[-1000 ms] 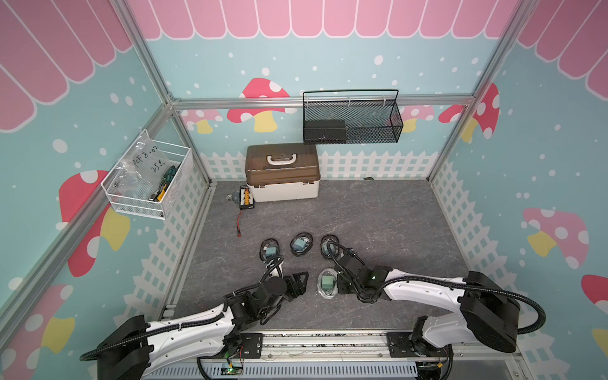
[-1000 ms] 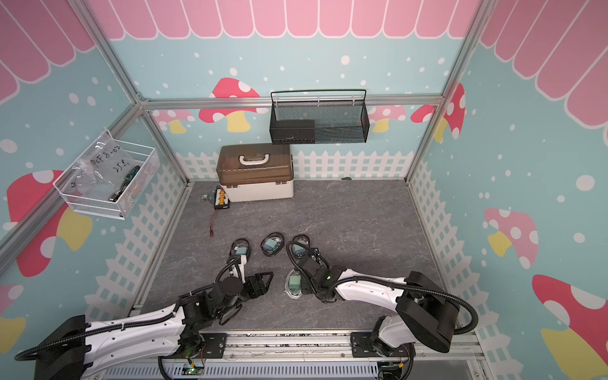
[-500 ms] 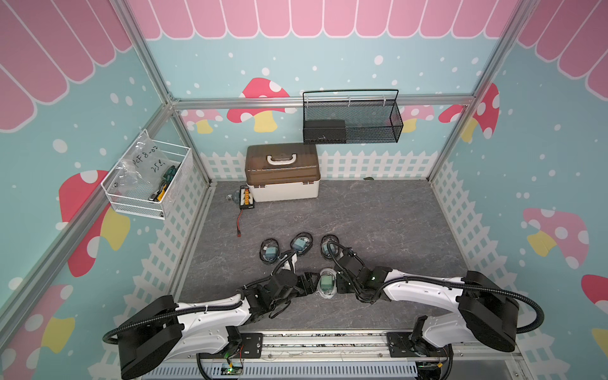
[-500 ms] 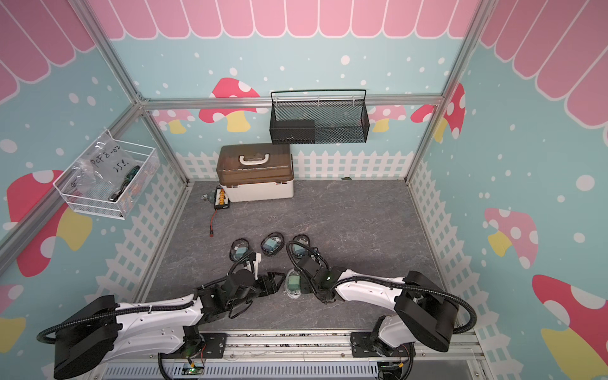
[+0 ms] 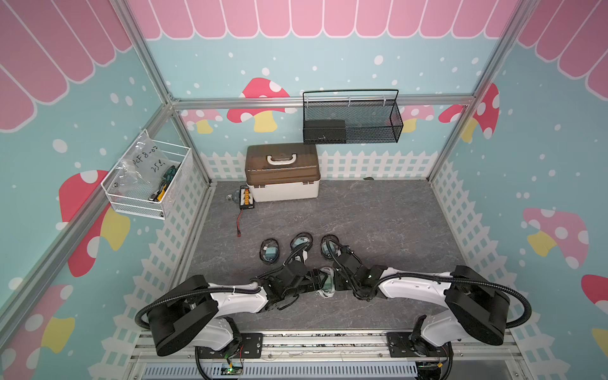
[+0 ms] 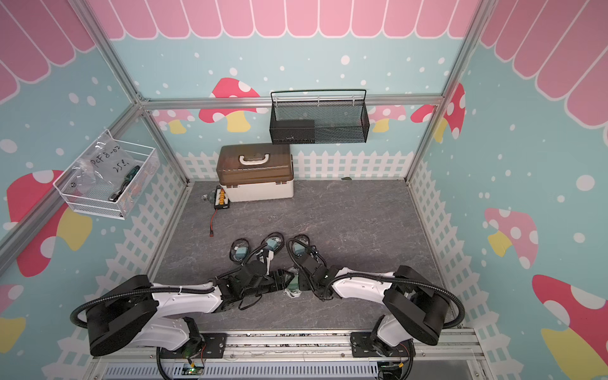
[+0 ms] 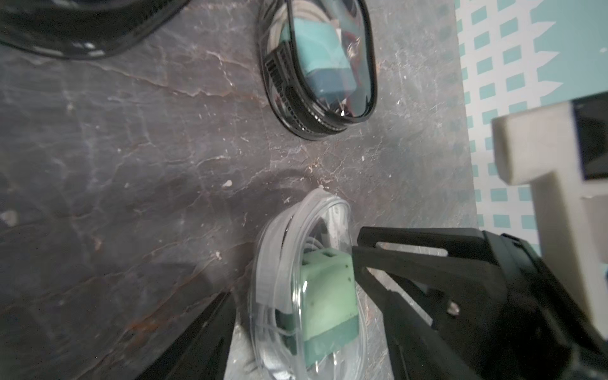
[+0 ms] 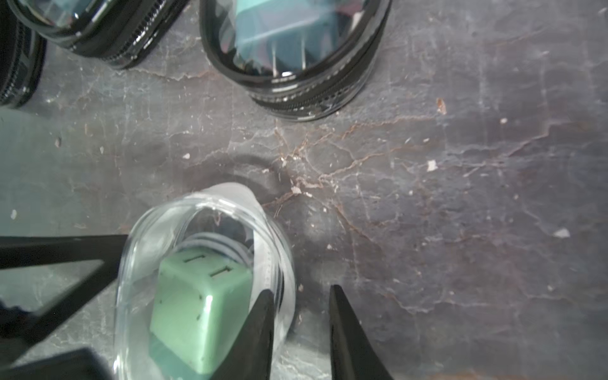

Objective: Pack away charging kits
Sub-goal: Pick up the storage bag at the center of the board.

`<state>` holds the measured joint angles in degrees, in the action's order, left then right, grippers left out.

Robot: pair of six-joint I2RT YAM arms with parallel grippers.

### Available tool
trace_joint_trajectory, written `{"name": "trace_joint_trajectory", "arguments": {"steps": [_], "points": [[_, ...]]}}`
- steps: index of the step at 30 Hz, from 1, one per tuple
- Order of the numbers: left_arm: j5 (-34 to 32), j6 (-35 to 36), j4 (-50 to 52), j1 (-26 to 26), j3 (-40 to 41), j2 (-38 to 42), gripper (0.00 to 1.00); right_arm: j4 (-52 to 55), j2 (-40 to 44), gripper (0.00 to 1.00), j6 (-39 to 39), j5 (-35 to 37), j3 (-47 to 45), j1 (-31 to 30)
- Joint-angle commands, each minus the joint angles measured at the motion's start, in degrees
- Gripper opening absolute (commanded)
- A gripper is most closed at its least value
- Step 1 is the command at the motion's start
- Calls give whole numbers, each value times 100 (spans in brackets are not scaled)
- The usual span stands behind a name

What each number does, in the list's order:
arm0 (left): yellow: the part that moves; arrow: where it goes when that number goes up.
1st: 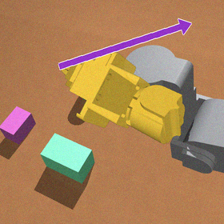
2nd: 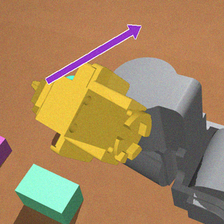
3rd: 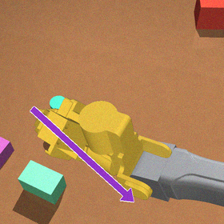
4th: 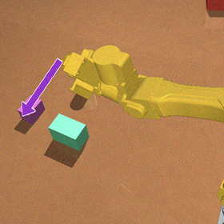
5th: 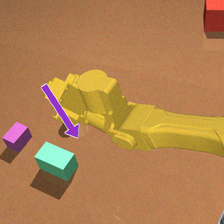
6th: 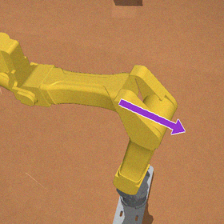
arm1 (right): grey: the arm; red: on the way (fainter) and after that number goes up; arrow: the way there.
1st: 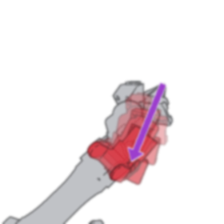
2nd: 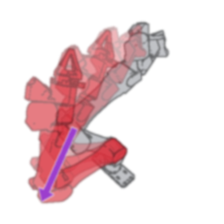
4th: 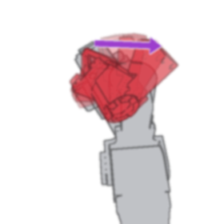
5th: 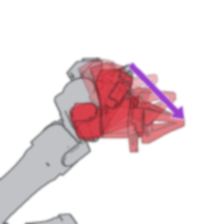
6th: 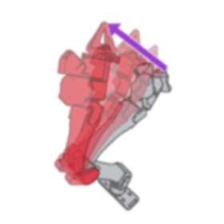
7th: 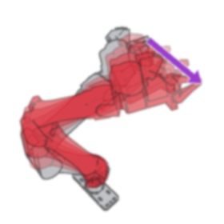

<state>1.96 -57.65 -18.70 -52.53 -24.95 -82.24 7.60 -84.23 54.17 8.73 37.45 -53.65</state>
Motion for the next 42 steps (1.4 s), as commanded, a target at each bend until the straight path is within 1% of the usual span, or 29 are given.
{"name": "trace_joint_trajectory", "arguments": {"steps": [1,6,7,11,13,18,21,24,29,35,42], "points": [[295,12,-192,84,-226,-279,73,-62,-111,27,-52,-42,-179,39],[436,-17,-238,180,-397,-714,70,-72,-49,25,-45,15,-278,80],[488,-13,-275,182,-420,-780,69,-92,-43,22,-55,-1,-290,92],[727,-10,-442,191,-532,-986,66,-136,-50,7,-82,-15,-317,110],[787,-9,-483,191,-545,-1022,64,-166,-42,3,-91,-10,-339,127],[858,7,-486,191,-479,-935,63,-317,-13,3,-159,-99,-379,148],[969,43,-558,183,-446,-908,60,-347,-15,3,-205,-126,-357,144],[1066,68,-630,182,-428,-941,59,-387,-19,3,-238,-157,-336,157],[1196,72,-844,173,-458,-1141,59,-525,73,2,-342,-262,-317,154],[1366,-94,-1484,173,-478,-1541,59,-780,198,0,-442,-540,-361,146],[1213,-150,-1407,156,-561,-1683,51,-806,181,0,-460,-583,-361,157]]}}
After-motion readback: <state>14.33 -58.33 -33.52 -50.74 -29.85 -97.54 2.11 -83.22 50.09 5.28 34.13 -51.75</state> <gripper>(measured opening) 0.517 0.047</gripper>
